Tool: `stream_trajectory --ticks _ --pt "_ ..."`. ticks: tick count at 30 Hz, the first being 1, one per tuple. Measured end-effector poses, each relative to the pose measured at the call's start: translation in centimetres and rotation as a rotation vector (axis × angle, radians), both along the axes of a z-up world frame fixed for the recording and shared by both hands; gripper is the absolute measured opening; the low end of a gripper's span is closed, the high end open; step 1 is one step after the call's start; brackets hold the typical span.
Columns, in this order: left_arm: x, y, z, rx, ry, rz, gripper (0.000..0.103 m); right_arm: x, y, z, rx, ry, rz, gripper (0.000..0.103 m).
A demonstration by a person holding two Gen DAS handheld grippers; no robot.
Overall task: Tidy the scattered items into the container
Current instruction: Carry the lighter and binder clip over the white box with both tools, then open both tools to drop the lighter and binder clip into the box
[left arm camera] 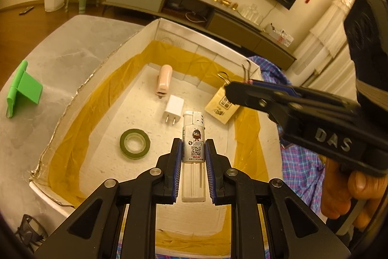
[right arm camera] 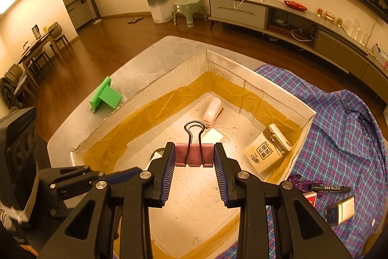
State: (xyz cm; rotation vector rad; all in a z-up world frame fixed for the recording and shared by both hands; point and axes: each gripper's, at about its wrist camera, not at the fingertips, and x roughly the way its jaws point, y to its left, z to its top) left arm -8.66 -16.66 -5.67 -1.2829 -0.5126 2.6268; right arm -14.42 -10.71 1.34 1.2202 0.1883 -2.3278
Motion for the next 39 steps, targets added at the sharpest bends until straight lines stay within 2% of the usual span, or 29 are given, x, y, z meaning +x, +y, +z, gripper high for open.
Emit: stream_trajectory --ticks 16,27,28,30,39 --pt "-0.4 1.6 -0.7 0.003 -0.041 -0.068 0.019 -6.2 -1.0 -2.9 0.111 -0.084 -0.041 0.033" --pt "-1.0 2.4 -1.6 0.045 -0.096 -0.104 0.022 -9.3 -1.2 -5.3 0.220 -0.130 -0.052 0.034" --pt "-1.0 2.4 -1.6 0.039 -0.099 -0.101 0.028 -9.5 -1.2 -5.4 0.224 -0.130 -0.057 0.034" --pt "-1.0 2.2 -1.5 0.030 -0.100 -0.089 0.032 -9.7 -1.0 -5.6 0.228 -0.135 -0.063 0.034" --pt "-1.0 1.0 -1.1 0.058 -0.101 -0.049 0.032 -8.6 -0.8 -5.0 0.183 -0.135 -0.060 0.034"
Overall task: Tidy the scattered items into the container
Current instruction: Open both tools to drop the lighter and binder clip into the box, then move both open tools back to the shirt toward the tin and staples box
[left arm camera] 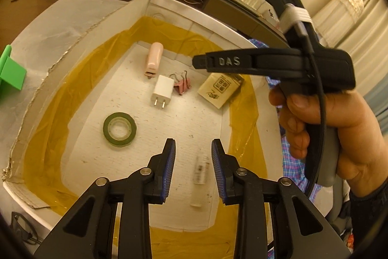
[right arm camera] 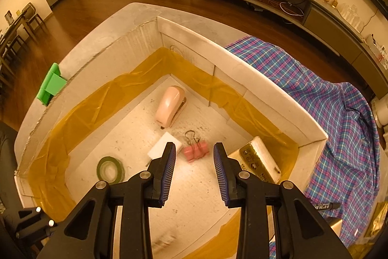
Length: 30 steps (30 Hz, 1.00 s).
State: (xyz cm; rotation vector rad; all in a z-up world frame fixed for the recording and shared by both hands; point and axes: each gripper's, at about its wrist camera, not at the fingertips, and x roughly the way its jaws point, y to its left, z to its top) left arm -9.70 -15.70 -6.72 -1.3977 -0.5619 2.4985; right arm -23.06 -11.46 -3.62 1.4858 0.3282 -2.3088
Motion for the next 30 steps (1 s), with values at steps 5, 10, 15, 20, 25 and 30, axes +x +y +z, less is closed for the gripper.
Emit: stream_trajectory --ticks 5,10,15,20,25,30 --pt "0.3 -0.1 0.3 -0.005 0.010 0.008 0.032 1.5 0.2 0.9 -0.037 0.004 0.013 0.035" --pt "0.6 -0.2 0.6 -0.021 0.023 0.018 0.032 3.7 0.7 2.5 -0.113 0.033 0.036 0.035" --pt "1.0 0.0 1.2 -0.029 0.041 0.021 0.032 6.2 1.5 4.2 -0.205 0.087 0.076 0.035" --pt "1.6 0.7 2.4 -0.058 0.079 0.019 0.032 9.6 2.9 5.8 -0.261 0.177 0.117 0.035" --pt "2.5 2.1 4.1 -0.101 0.147 -0.008 0.032 12.8 4.9 7.0 -0.293 0.259 0.149 0.035" --pt "3.1 3.9 5.3 -0.095 0.192 -0.058 0.032 15.5 8.1 8.9 -0.359 0.346 0.128 0.035"
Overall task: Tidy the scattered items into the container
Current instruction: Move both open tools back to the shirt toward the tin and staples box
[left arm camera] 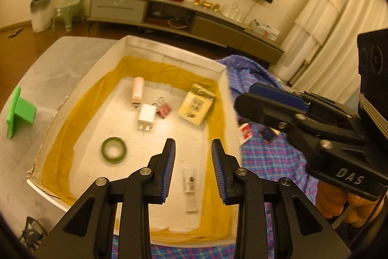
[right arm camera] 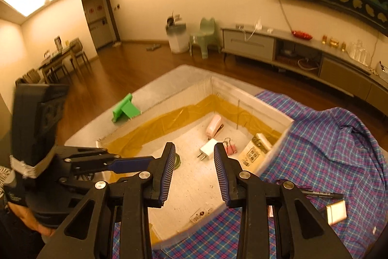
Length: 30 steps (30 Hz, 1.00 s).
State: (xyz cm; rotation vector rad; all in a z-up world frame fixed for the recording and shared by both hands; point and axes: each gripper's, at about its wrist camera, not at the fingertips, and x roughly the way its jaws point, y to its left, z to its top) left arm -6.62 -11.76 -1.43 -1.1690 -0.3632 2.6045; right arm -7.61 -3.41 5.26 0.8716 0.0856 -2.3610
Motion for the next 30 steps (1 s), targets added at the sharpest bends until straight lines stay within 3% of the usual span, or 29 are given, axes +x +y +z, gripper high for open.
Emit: stream_trajectory --ticks 8,15,20,24,30 --pt "0.9 4.6 1.3 0.027 0.063 -0.137 0.032 1.7 7.8 1.6 -0.191 0.018 -0.129 0.035" --pt "0.8 9.5 0.7 0.001 0.061 -0.237 0.036 2.0 13.4 -0.8 -0.229 -0.027 -0.224 0.035" --pt "-0.1 12.8 -0.8 -0.033 0.028 -0.283 0.043 1.4 17.5 -2.9 -0.189 -0.041 -0.338 0.035" --pt "-1.1 15.2 -2.2 -0.064 0.002 -0.299 0.047 0.7 20.0 -5.6 -0.093 -0.049 -0.420 0.035" --pt "-3.1 17.5 -4.7 -0.119 -0.034 -0.282 0.049 -0.9 22.1 -10.3 -0.005 -0.092 -0.445 0.054"
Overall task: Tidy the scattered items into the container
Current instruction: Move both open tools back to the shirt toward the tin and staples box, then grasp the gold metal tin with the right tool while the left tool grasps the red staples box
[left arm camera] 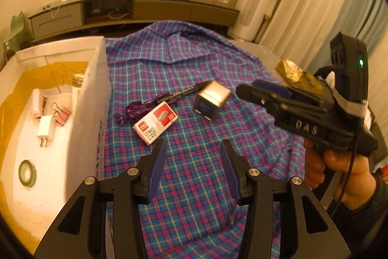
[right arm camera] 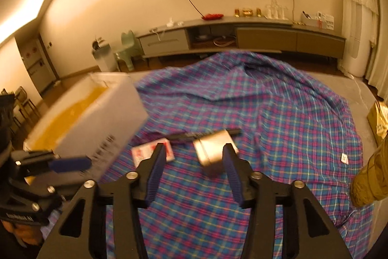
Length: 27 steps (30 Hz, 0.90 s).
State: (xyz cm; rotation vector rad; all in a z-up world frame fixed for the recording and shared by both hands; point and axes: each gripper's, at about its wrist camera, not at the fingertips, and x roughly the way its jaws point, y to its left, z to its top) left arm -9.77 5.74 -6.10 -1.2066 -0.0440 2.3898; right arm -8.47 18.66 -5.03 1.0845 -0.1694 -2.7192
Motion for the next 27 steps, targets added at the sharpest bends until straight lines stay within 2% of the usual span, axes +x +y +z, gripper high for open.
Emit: stream_trajectory --ticks 3,6,8,14,19,24,26,27 --pt "-1.3 0.7 -1.4 -0.036 -0.007 0.018 0.050 -1.3 0.4 -1.7 0.028 -0.039 0.011 0.069" --pt "-2.6 1.4 -2.8 -0.080 -0.009 0.031 0.050 -2.8 -0.1 -2.8 0.097 -0.064 0.048 0.077" --pt "-3.5 1.8 -3.6 -0.104 -0.013 0.039 0.050 -3.7 -0.4 -3.6 0.150 -0.065 0.061 0.077" --pt "-5.3 2.5 -5.2 -0.161 0.014 0.073 0.052 -5.8 -1.0 -5.4 0.222 -0.074 0.081 0.078" --pt "-6.5 2.8 -5.8 -0.199 0.047 0.084 0.053 -6.6 -1.1 -6.1 0.230 -0.078 0.094 0.078" --pt "-7.6 3.2 -7.2 -0.225 0.025 0.087 0.054 -7.3 -0.9 -6.5 0.206 -0.085 0.103 0.078" --pt "-7.8 3.4 -7.3 -0.223 0.035 0.102 0.056 -7.3 -0.6 -6.3 0.189 -0.090 0.100 0.075" --pt "-7.9 3.3 -7.2 -0.214 0.031 0.110 0.056 -7.3 -0.5 -6.3 0.180 -0.097 0.103 0.067"
